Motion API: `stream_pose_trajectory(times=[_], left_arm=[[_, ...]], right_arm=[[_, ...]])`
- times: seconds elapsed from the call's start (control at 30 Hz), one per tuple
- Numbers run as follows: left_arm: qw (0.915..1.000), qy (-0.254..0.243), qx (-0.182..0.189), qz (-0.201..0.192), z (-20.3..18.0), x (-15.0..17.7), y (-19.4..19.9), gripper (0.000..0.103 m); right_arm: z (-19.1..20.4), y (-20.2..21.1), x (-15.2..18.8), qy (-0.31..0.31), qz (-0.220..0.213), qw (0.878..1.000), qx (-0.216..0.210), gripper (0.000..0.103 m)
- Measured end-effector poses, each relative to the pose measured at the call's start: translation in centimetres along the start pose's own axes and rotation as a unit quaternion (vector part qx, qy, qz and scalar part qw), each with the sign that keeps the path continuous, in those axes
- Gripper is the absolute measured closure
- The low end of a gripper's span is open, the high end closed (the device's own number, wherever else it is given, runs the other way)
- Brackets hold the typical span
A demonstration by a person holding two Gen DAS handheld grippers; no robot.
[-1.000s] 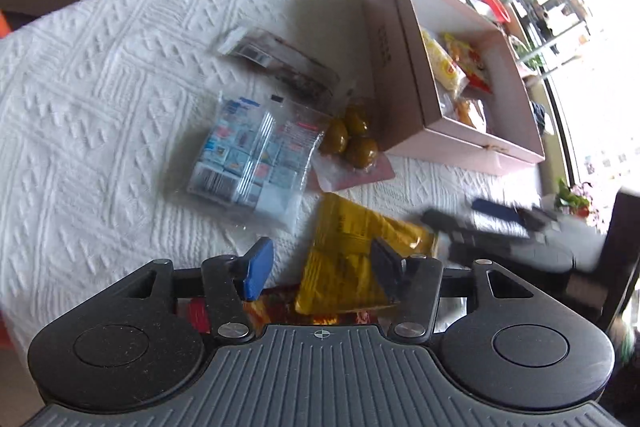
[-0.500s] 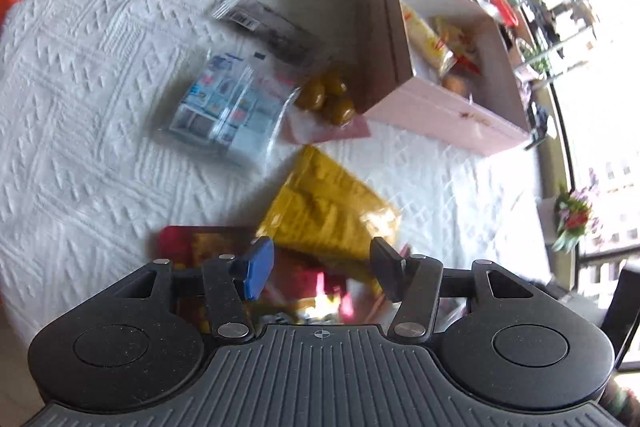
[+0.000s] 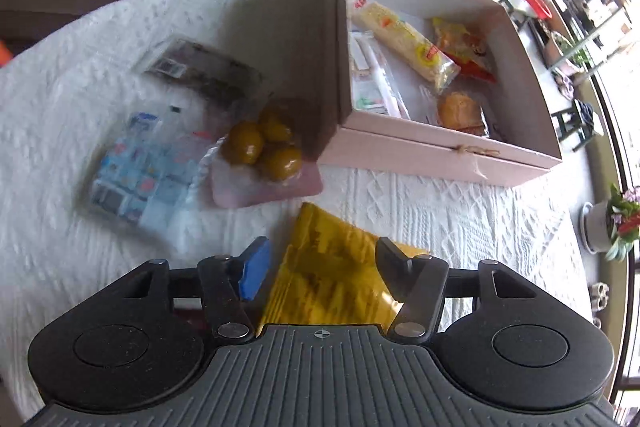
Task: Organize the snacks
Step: 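Grasp the yellow chip bag with the left tool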
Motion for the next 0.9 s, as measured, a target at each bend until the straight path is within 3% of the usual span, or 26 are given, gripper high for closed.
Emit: stream_pose_trajectory(times=[0.07, 0.17, 0.2, 0.27, 0.37, 0.43, 0.53, 0.6, 0.7, 0.8, 0.9], left_arm=[[0.9977, 0.063, 0.021, 0.01, 1.7, 1.1, 1.5, 0.04], [0.9777, 0.187, 0.076, 0.057, 3.6, 2.5, 1.4, 0.04], [0.971, 0.213, 0.088, 0.066, 3.6, 2.7, 0.8, 0.04], [0.9681, 0.225, 0.085, 0.071, 2.6, 2.1, -0.8, 0.04], [0.9783, 0.191, 0.055, 0.058, 0.3, 0.2, -3.0, 0.04], [0.9884, 0.142, 0.029, 0.046, -2.1, -1.2, -3.8, 0.016], [0.997, 0.058, -0.024, 0.046, -4.8, -2.4, -5.1, 0.009], [0.9975, 0.023, -0.053, 0.041, -5.8, -2.7, -5.6, 0.007], [0.9966, -0.012, -0.074, 0.034, -6.5, -3.1, -5.8, 0.008], [0.9932, -0.056, -0.096, 0.033, -7.1, -3.0, -5.5, 0.029], [0.9961, -0.066, -0.039, 0.042, -6.3, -1.7, -4.1, 0.039]], right_arm=[[-0.6, 0.1, -0.1, -0.004, 0.004, 1.0, -0.008, 0.008], [-1.8, 0.1, -0.3, -0.014, 0.002, 1.0, -0.01, 0.008], [-2.2, 0.1, -0.3, -0.015, 0.002, 1.0, -0.007, 0.008], [-2.7, 0.1, -0.3, -0.015, 0.002, 1.0, -0.008, 0.008], [-2.8, 0.1, -0.2, -0.009, 0.004, 1.0, -0.006, 0.008], [-2.6, 0.0, 0.0, -0.001, -0.001, 1.0, 0.0, 0.006], [-2.4, -0.2, 0.3, -0.004, -0.012, 1.0, 0.006, 0.002], [-2.6, -0.2, 0.5, -0.017, -0.017, 1.0, 0.01, 0.0], [-2.7, -0.1, 0.7, -0.016, -0.026, 0.999, 0.009, 0.0], [-2.7, -0.1, 0.8, -0.017, -0.033, 0.999, 0.008, 0.0], [-2.8, 0.1, 0.9, -0.019, -0.029, 0.999, 0.007, 0.0]])
Point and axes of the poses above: each gripper's, at about its wrist camera, not at the fingertips, and y roughly against the way its jaws point, z to its left, x to its underside, the point moved 7 cm from there along -y, roughly the way its jaws point, and after that the axes turned 3 degrees about z, right-handed, at the moved point
